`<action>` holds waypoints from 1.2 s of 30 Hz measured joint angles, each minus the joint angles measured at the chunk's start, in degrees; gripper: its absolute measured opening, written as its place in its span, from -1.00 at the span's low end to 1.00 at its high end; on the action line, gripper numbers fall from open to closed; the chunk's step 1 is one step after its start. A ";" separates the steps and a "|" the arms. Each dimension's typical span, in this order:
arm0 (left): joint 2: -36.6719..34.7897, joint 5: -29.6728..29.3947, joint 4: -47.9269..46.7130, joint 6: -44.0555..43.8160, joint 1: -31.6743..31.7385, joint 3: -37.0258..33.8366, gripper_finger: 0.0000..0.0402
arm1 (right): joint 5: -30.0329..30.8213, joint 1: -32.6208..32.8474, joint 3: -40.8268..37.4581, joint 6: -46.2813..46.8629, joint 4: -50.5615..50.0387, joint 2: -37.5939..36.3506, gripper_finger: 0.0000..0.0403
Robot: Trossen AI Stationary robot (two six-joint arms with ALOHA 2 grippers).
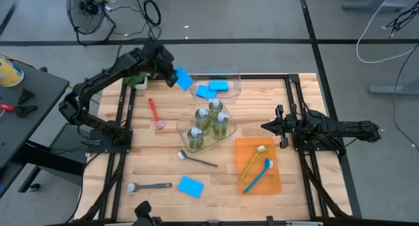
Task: Pick & Place Kitchen Sink Supplies
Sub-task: Put the blue sponge into the top transparent bin
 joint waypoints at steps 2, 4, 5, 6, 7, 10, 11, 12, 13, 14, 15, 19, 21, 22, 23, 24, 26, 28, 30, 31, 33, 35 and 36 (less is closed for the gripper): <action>0.00 1.01 2.91 0.15 -0.40 1.80 -1.00 | 0.02 0.00 0.00 0.02 0.00 0.00 -0.96; 0.00 1.94 6.74 0.28 -0.93 2.87 -1.00 | 0.02 0.00 0.00 0.02 0.00 0.00 -0.96; 0.00 2.58 8.71 0.32 -1.07 3.16 -1.00 | 0.02 0.00 0.00 0.02 0.00 0.00 -0.96; 0.00 3.11 10.98 0.32 -1.24 3.35 -1.00 | 0.02 0.00 0.00 0.01 0.00 0.00 -0.96; 0.01 3.68 13.34 0.33 -1.39 3.39 -1.00 | 0.02 0.00 0.00 0.00 0.00 -0.02 -0.96; 0.61 5.20 18.72 0.53 -1.86 3.42 -1.00 | 0.02 0.00 0.00 0.02 0.00 0.00 -0.96; 1.13 5.65 19.75 0.90 -1.91 3.43 -1.00 | 0.02 0.00 0.00 0.02 0.00 0.00 -0.96; 1.73 5.96 20.30 1.19 -1.91 3.43 -1.00 | 0.02 0.00 0.00 0.00 0.00 -0.01 -0.96; 2.44 6.27 20.96 1.22 -1.91 3.43 -1.00 | 0.02 0.00 0.00 0.00 0.00 -0.01 -0.96; 3.28 6.64 21.33 1.25 -1.93 3.43 -1.00 | 0.02 0.00 0.00 -0.01 0.00 0.00 -0.96; 4.22 7.00 21.65 1.74 -1.93 3.42 -1.00 | 0.02 0.00 0.00 0.02 0.00 0.00 -0.96; 8.20 9.80 24.38 5.86 -1.91 3.39 -1.00 | 0.02 0.00 0.00 0.00 0.00 0.00 -0.96; 9.91 10.02 25.57 7.05 -1.91 3.39 -1.00 | 0.02 0.00 0.00 0.00 0.00 0.00 -0.96; 10.75 10.08 26.18 7.48 -1.91 3.39 -1.00 | 0.02 0.00 0.00 -0.01 0.00 0.00 -0.96; 11.54 10.09 26.49 8.19 -1.91 3.39 -1.00 | 0.02 0.00 0.00 0.02 0.00 -0.02 -0.96; 12.40 10.08 26.69 8.84 -1.86 3.39 -1.00 | 0.02 0.00 0.00 0.00 0.00 -0.01 -0.96; 14.01 10.07 27.61 10.52 -1.77 3.39 -1.00 | 0.02 0.00 0.00 0.02 0.00 0.00 -0.96; 15.42 10.10 27.86 11.88 -1.72 3.39 -1.00 | 0.02 0.00 0.00 0.00 0.00 0.00 -0.96; 16.94 10.08 27.73 12.83 -1.71 3.39 -1.00 | 0.02 0.00 0.00 -0.01 0.00 0.00 -0.96; 17.68 10.29 27.73 13.17 -1.73 3.39 -1.00 | 0.02 0.00 0.00 -0.01 0.00 0.00 -0.96; 19.12 10.75 27.70 13.31 -1.74 3.39 -1.00 | 0.02 0.00 0.00 0.00 0.00 0.00 -0.96; 20.37 10.77 27.56 13.39 -1.58 3.38 -1.00 | 0.02 0.00 0.00 0.02 0.00 0.00 -0.96; 20.95 10.82 27.57 13.59 -1.50 3.37 -1.00 | 0.02 0.00 0.00 0.02 0.00 0.00 -0.96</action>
